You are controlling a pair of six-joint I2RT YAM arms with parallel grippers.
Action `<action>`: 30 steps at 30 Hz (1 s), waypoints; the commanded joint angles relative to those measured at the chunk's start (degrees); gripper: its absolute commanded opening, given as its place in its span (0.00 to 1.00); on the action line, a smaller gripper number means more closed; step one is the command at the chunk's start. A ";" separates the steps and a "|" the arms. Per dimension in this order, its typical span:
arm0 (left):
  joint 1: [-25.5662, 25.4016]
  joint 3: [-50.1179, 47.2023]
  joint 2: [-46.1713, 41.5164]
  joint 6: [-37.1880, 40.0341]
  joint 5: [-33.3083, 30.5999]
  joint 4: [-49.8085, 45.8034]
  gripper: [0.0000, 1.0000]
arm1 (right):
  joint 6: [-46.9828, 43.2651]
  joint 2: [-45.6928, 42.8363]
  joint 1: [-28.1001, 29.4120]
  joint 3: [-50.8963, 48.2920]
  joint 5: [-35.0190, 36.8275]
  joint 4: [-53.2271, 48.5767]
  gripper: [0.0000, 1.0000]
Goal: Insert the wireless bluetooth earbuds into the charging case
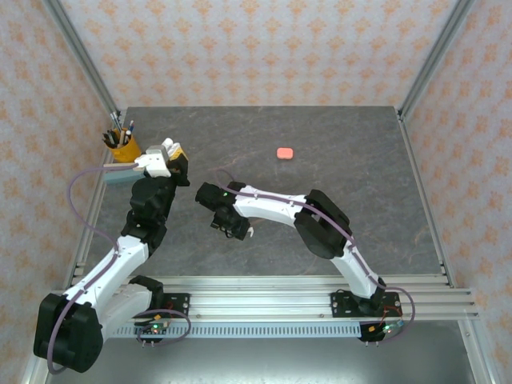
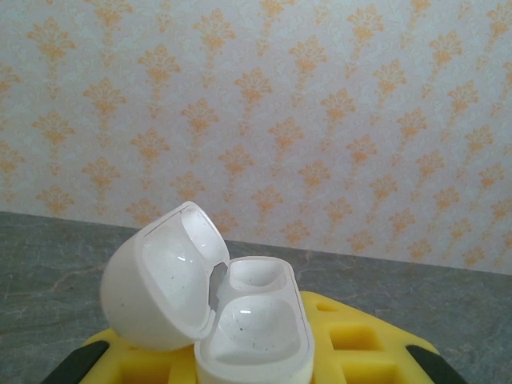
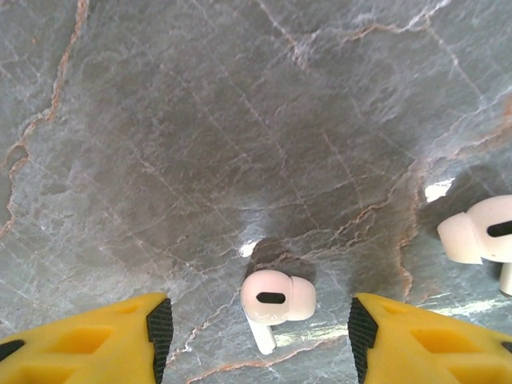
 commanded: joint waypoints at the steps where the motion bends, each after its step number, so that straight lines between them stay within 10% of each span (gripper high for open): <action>1: 0.26 -0.48 -1.20 -0.56 -1.49 2.66 0.00 | 1.44 1.71 0.38 2.03 -0.09 -2.90 0.61; 30: 0.29 -1.62 -1.35 -1.18 -2.98 3.77 0.00 | -1.59 10.22 -0.34 14.28 2.88 -14.54 0.46</action>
